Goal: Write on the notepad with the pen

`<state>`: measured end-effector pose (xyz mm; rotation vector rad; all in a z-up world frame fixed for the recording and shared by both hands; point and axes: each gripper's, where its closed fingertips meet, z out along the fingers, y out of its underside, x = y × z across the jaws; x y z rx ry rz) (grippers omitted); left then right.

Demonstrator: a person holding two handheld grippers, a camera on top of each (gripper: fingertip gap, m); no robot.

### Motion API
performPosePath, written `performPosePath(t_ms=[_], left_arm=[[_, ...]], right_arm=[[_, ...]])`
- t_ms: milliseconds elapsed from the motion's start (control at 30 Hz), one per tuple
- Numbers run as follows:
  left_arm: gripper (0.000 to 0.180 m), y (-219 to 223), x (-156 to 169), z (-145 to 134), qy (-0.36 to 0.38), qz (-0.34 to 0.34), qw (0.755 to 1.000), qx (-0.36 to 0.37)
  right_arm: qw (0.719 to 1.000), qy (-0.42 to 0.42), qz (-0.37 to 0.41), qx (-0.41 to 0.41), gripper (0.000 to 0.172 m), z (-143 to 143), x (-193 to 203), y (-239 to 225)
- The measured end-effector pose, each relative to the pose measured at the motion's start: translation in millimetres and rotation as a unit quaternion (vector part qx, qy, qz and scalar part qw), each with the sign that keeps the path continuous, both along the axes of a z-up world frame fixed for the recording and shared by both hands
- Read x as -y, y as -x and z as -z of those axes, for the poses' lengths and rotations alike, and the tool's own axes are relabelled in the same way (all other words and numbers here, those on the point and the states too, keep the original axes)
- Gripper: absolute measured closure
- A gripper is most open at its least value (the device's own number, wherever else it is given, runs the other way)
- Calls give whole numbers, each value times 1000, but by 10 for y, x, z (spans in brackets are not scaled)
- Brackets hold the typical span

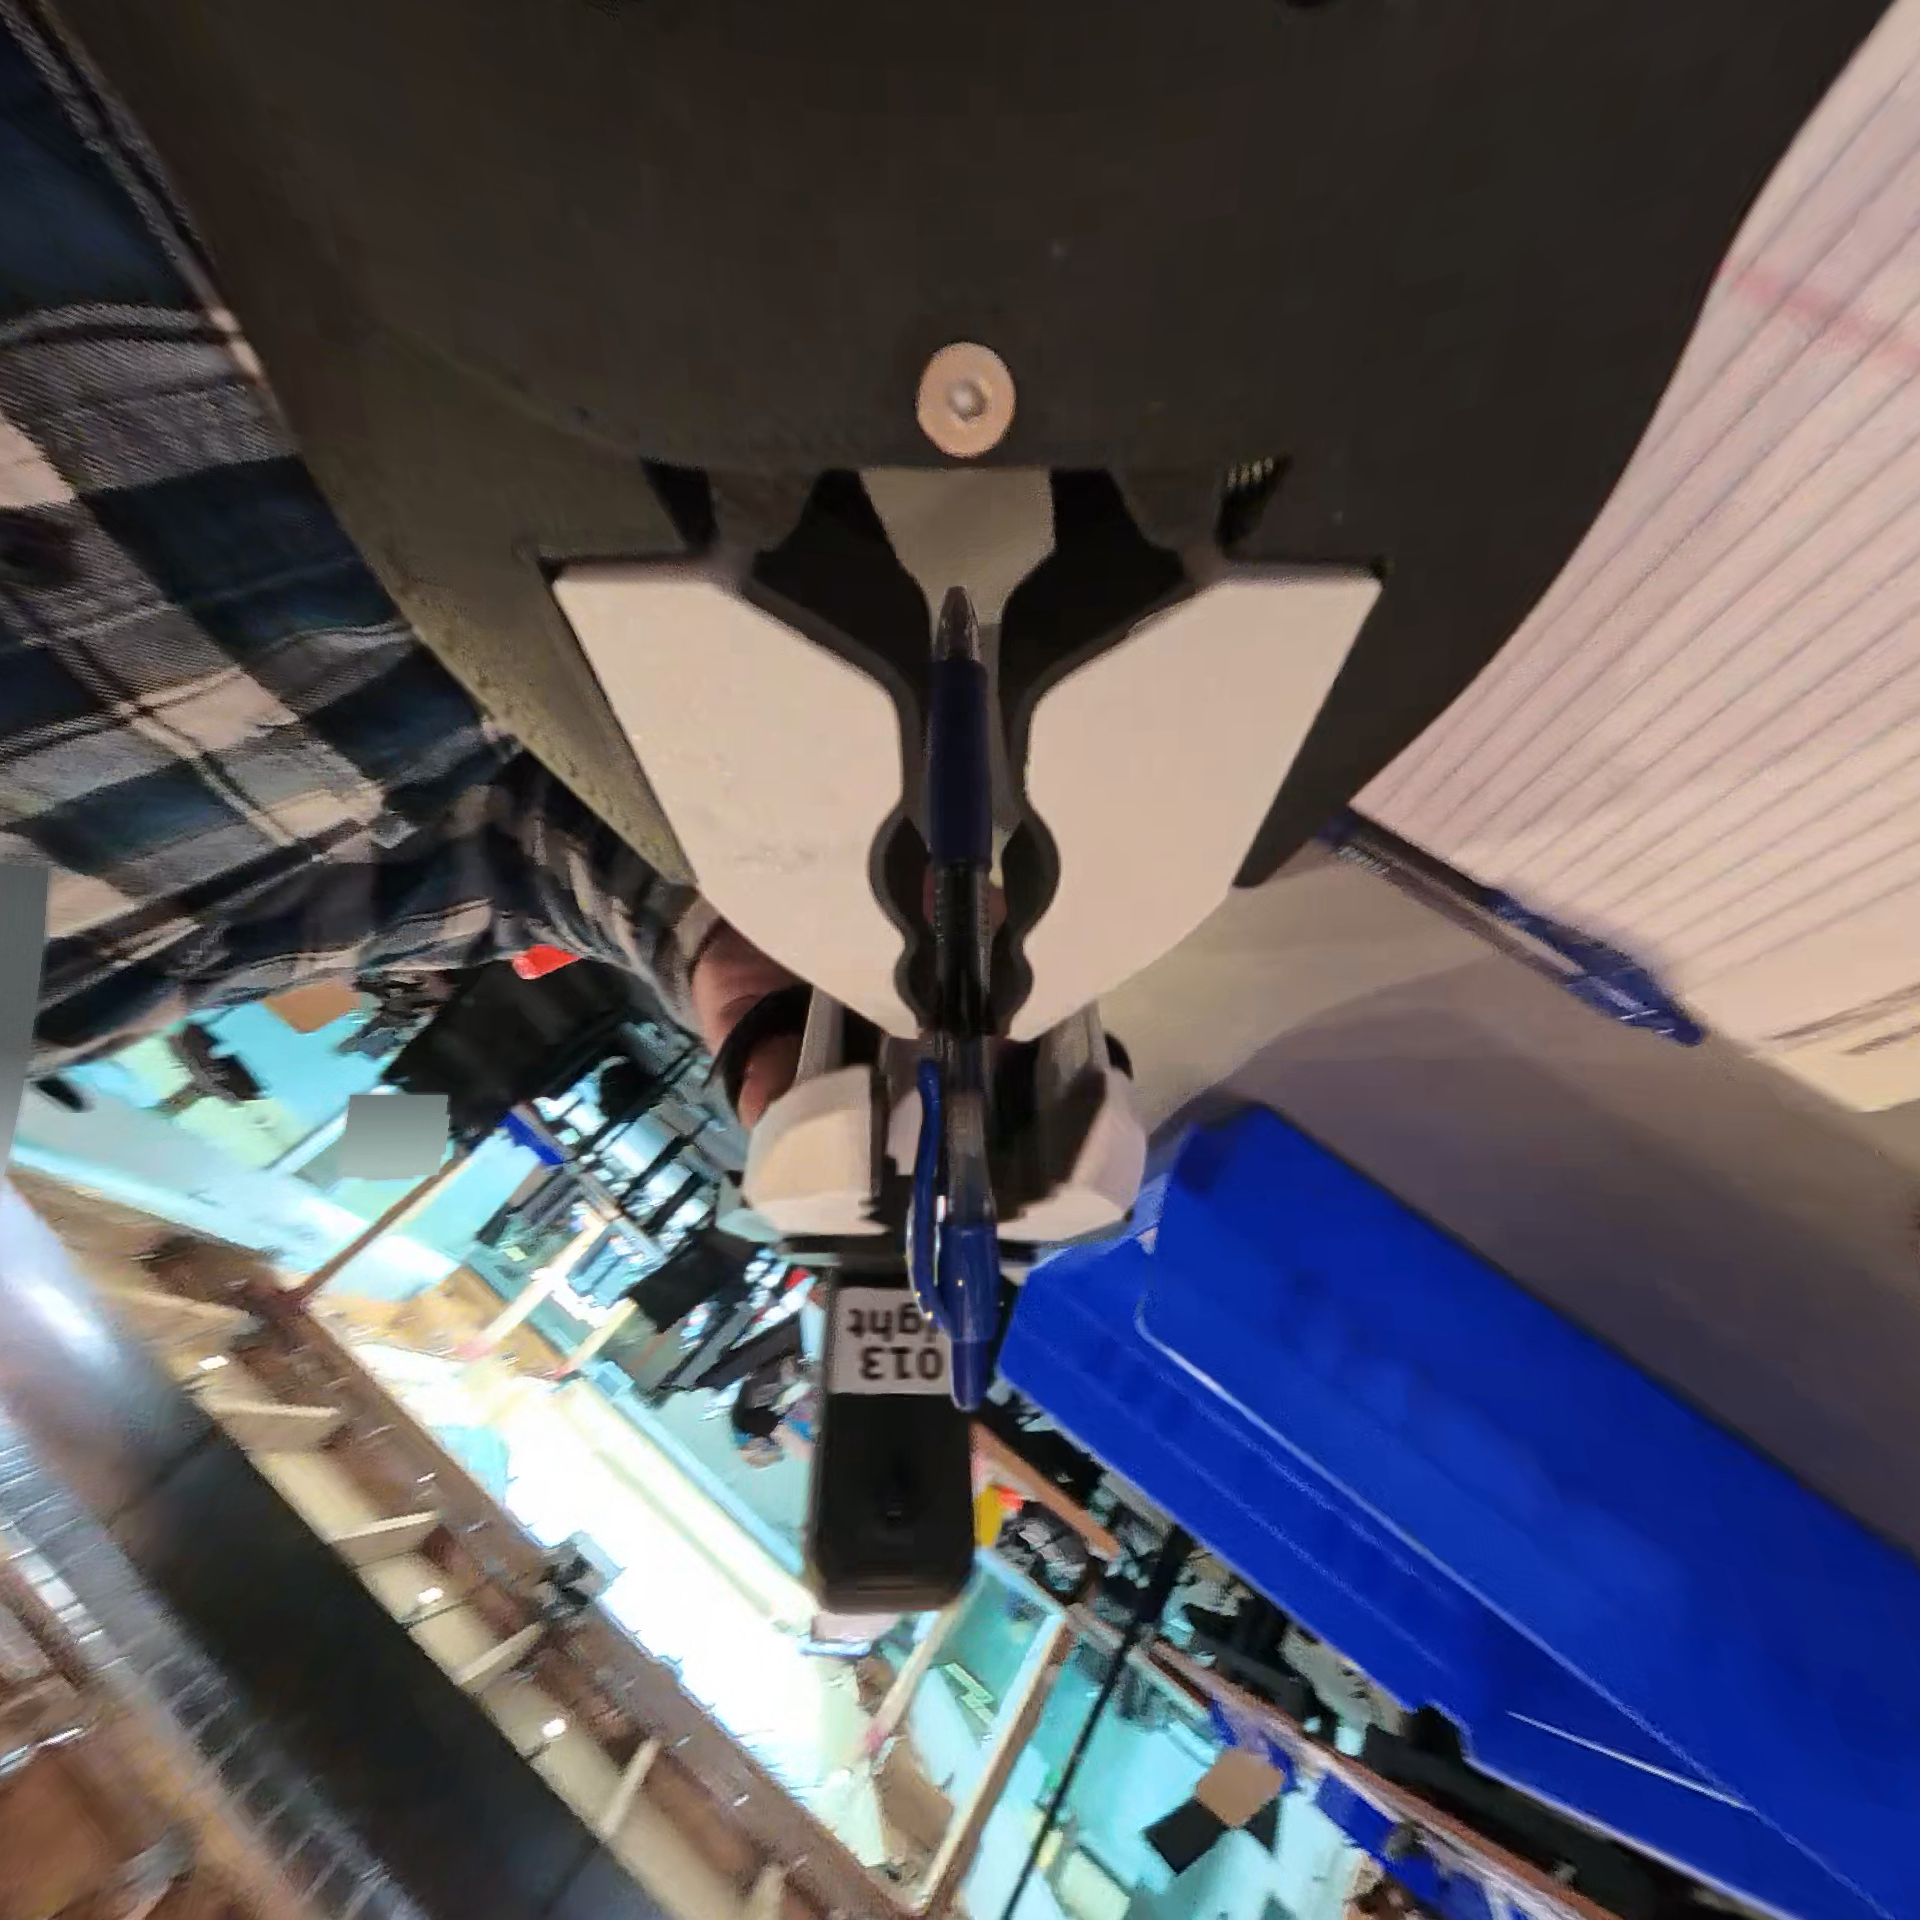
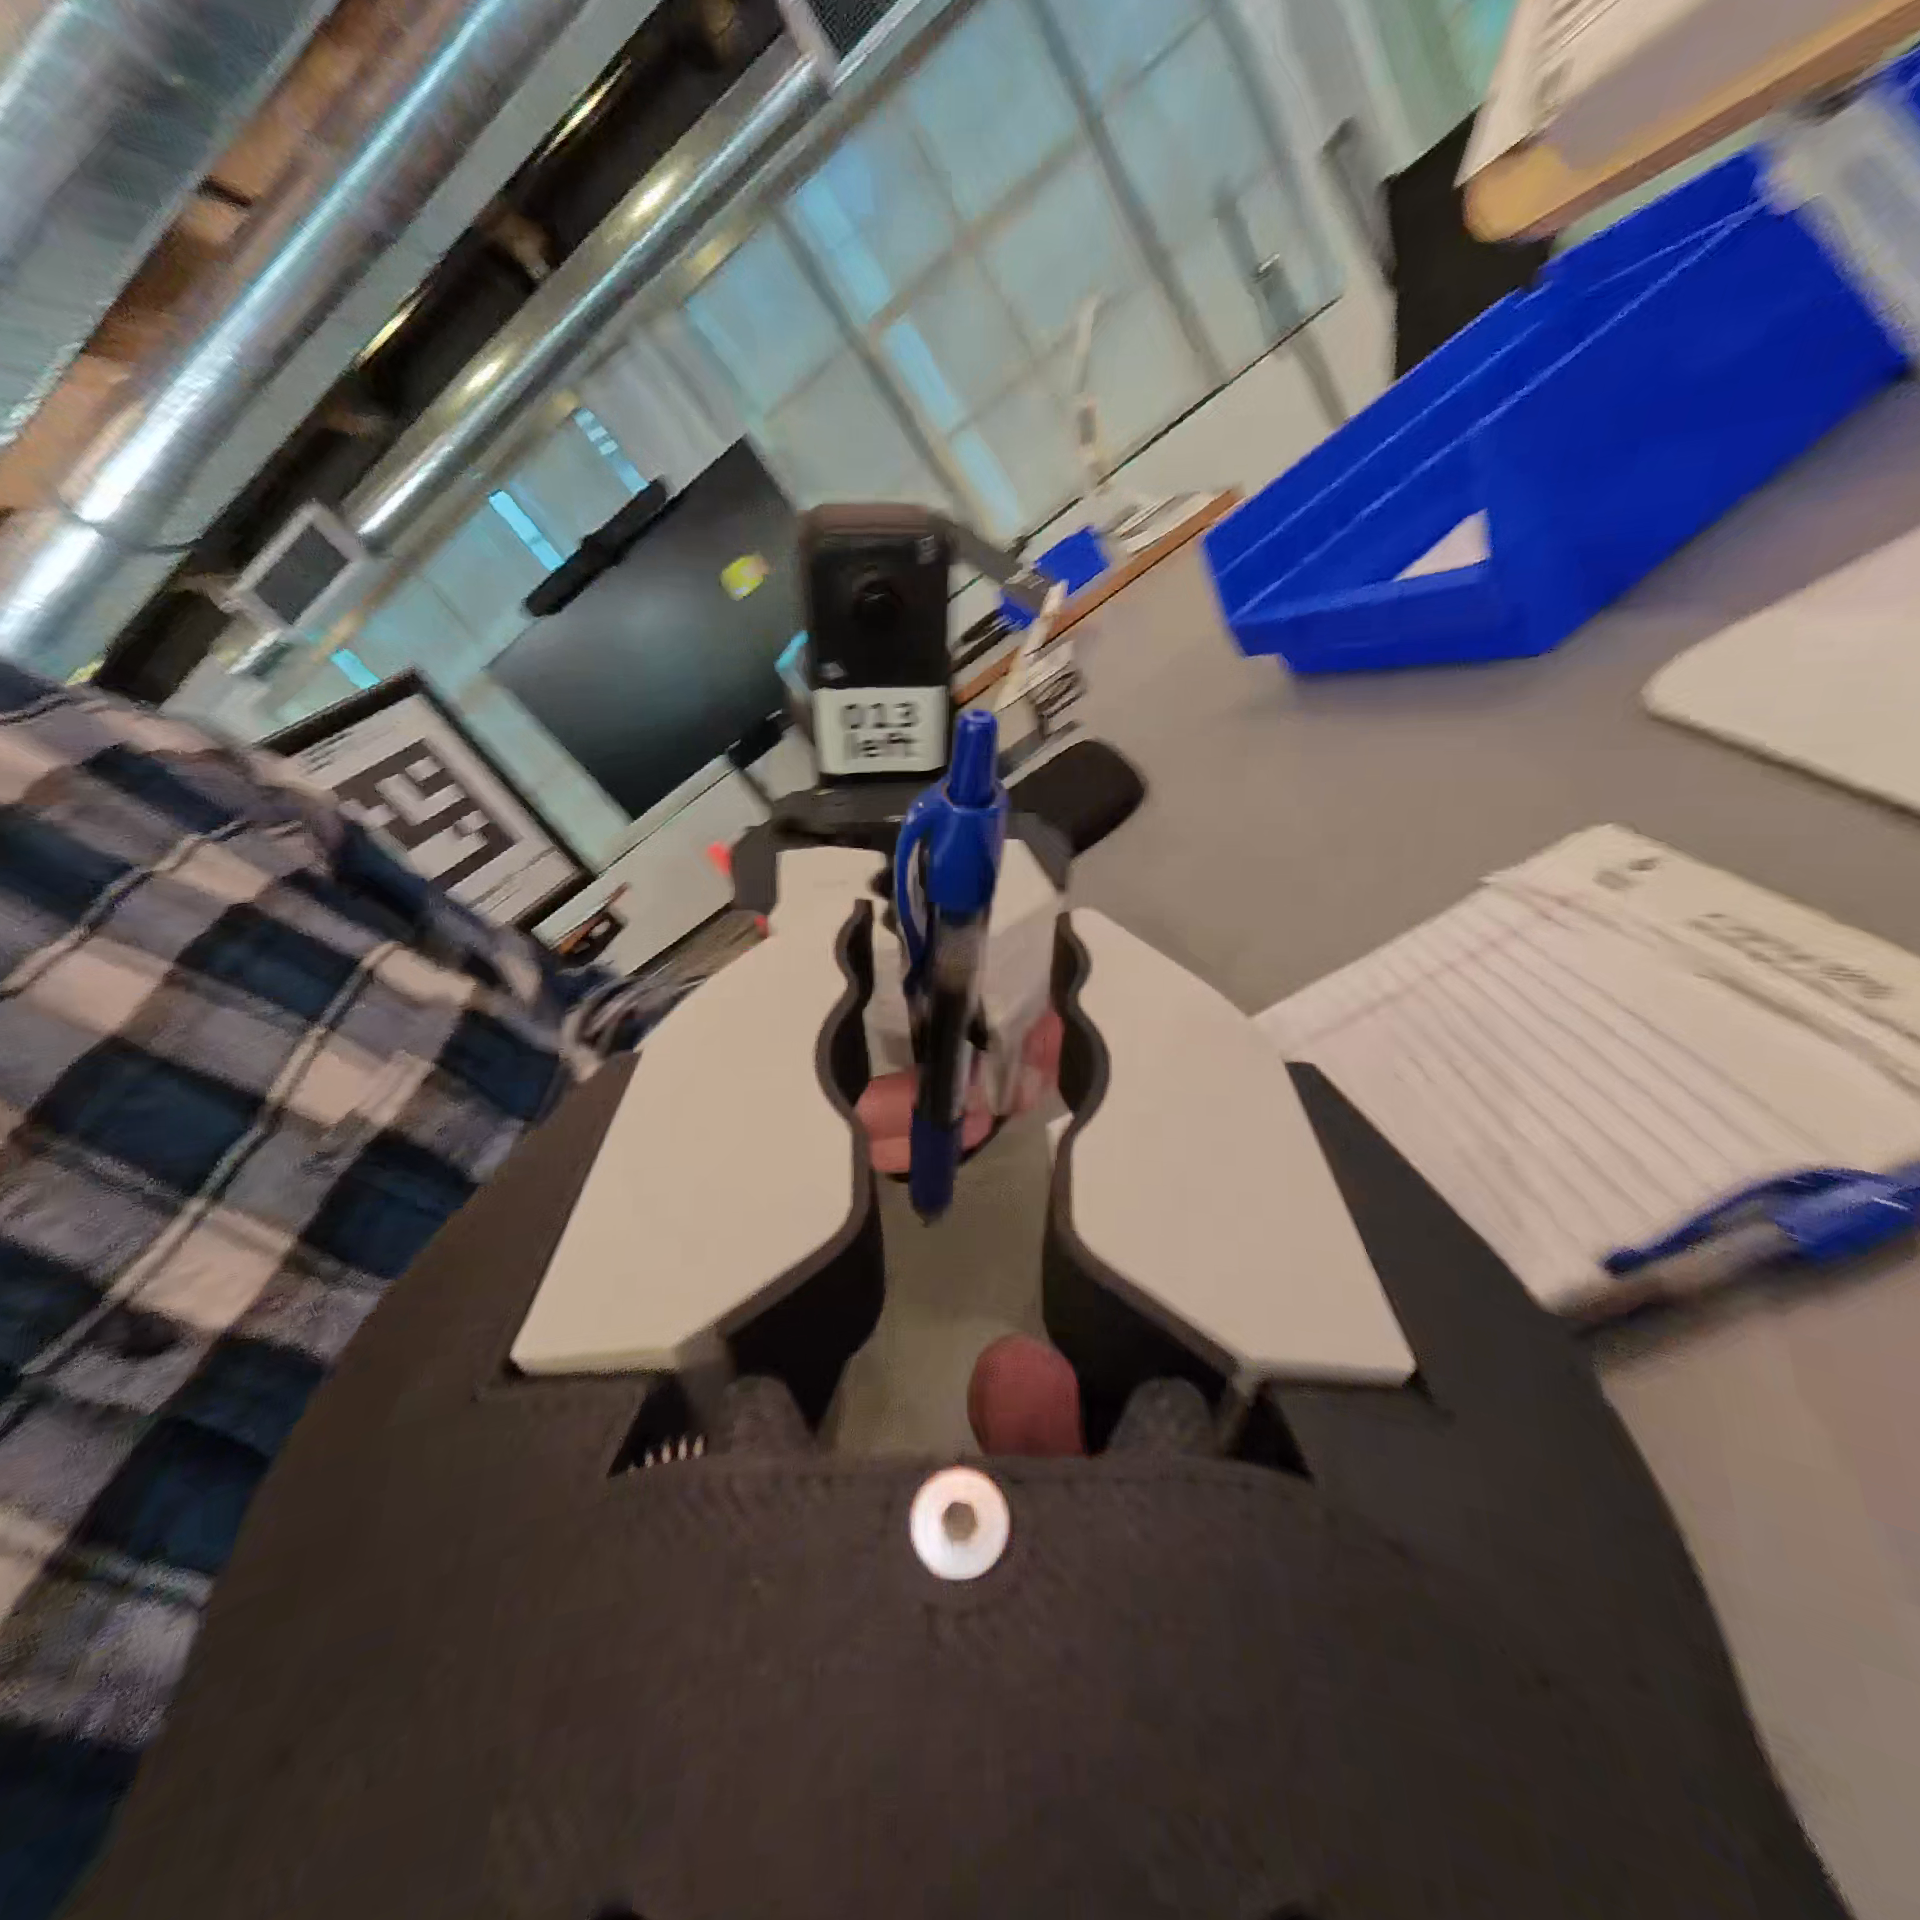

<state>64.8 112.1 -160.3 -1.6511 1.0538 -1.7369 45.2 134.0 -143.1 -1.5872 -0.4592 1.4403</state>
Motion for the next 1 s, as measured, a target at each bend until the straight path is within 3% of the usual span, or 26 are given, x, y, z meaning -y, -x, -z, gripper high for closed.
performPosePath(t_ms=[133, 267, 333, 400, 567, 633, 833, 1000], left_arm=[[171, -32, 60, -40, 29, 34, 998, 34], [144, 193, -219, 42, -76, 28, 996, -39], [140, 364, -356, 201, -164, 73, 977, -116], [136, 507, -603, 451, -261, 93, 942, -189], [130, 683, -698, 1188, -326, 202, 872, -303], [141, 656, -673, 1179, -345, 204, 870, -288], [140, 745, -541, 1179, -365, 218, 864, -270], [140, 781, -522, 1178, -357, 182, 874, -276]], right_arm=[[1000, 8, -22, -14, 159, -34, 50, 68], [996, 44, 49, 55, 159, 34, -106, -156], [988, 80, 65, 114, 159, 172, -162, -293], [976, 105, 102, 160, 159, 317, -250, -466], [953, 181, 120, 211, 159, 664, -357, -631], [944, 198, 132, 226, 160, 774, -401, -653], [919, 224, 139, 293, 162, 974, -466, -618], [903, 241, 164, 315, 162, 1105, -524, -629]])
